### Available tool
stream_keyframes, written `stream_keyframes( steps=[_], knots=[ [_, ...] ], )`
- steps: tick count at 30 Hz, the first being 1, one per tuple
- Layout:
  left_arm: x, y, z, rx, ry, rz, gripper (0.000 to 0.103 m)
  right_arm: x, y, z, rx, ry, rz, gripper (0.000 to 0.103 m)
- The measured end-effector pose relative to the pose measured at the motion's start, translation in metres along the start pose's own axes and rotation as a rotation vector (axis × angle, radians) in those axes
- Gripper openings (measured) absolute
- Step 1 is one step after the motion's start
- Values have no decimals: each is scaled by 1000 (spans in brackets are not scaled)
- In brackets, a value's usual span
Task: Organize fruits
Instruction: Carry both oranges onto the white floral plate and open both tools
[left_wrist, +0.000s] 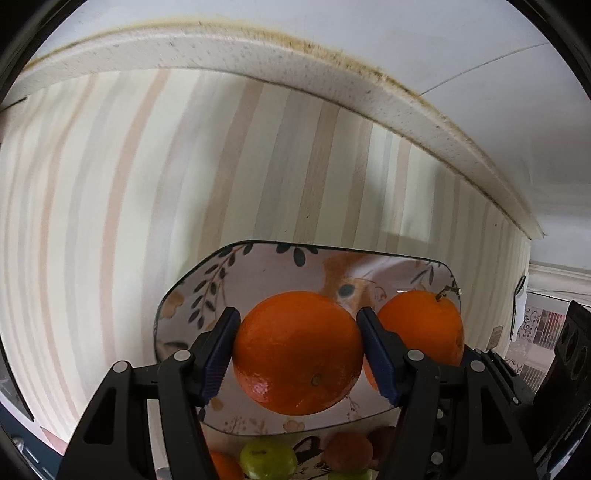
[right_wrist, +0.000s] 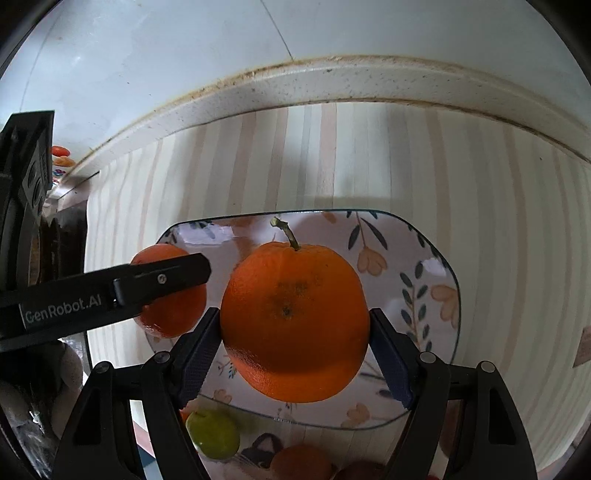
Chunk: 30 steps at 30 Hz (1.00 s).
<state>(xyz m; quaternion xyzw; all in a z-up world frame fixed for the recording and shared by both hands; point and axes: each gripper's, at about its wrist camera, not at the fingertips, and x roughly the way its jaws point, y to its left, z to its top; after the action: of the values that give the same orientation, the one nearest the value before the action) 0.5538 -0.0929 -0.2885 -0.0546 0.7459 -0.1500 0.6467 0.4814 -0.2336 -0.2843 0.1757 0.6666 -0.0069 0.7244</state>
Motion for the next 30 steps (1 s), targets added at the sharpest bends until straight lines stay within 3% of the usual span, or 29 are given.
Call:
stream_keyframes(
  steps=[13,16,20,25,30],
  knots=[
    [17,4,3,-38,76,44,63,10,-4,22,30,56,14,83],
    [14,-2,9,-43,64,48,67,6,-2,24,32,48,32,83],
    [1,-6,11,-40,30,56,81,2,2,23,25,49,26,84],
    [-16,-8,4,-32,4,46,83,-5,8,16,34,38,26,94],
    [-34,-1,-13,-27,-29,40,83,-25,1,5,50,7,24,96]
  ],
)
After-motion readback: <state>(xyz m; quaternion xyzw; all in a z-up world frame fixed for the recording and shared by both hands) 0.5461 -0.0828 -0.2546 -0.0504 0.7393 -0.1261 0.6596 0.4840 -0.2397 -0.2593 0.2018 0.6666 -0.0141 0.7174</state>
